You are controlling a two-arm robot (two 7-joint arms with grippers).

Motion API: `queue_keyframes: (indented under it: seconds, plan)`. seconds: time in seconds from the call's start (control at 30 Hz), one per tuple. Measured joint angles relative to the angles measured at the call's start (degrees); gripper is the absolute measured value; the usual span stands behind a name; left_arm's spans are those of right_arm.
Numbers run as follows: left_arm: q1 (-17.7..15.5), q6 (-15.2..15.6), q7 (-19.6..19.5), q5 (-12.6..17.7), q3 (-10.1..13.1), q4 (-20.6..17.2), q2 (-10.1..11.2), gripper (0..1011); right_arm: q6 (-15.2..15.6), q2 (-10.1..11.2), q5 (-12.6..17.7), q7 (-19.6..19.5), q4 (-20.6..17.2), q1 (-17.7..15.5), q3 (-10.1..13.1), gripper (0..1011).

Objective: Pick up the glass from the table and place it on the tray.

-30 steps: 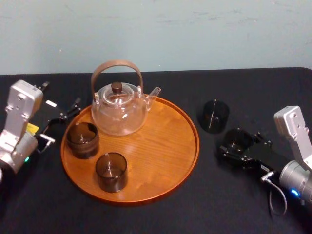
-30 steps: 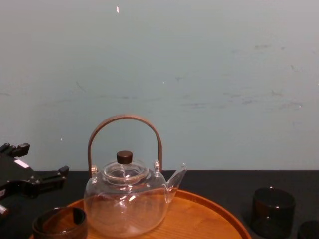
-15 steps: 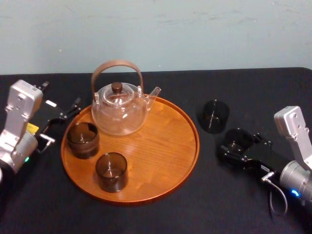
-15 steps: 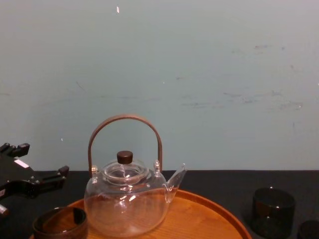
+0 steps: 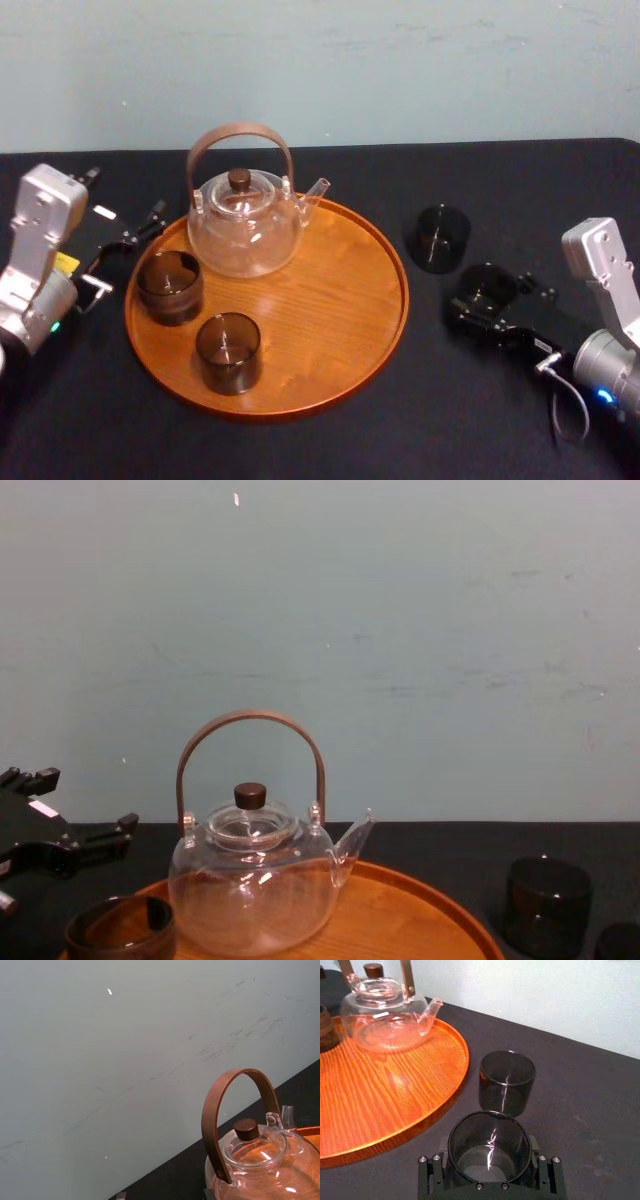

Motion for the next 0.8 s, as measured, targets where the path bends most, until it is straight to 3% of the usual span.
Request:
queue_keyframes:
  seconds: [0.47, 0.8]
  plan:
    - [0.00, 0.00, 0.00, 0.00, 0.00, 0.00, 0.00, 1001, 0.18, 0.77, -1.58, 1.02, -4.98, 1.40, -1.65, 905]
    - [0.00, 0.00, 0.00, 0.00, 0.00, 0.00, 0.00, 1001, 0.18, -0.83, -3.20, 2.72, -7.48, 3.26, -6.05, 905]
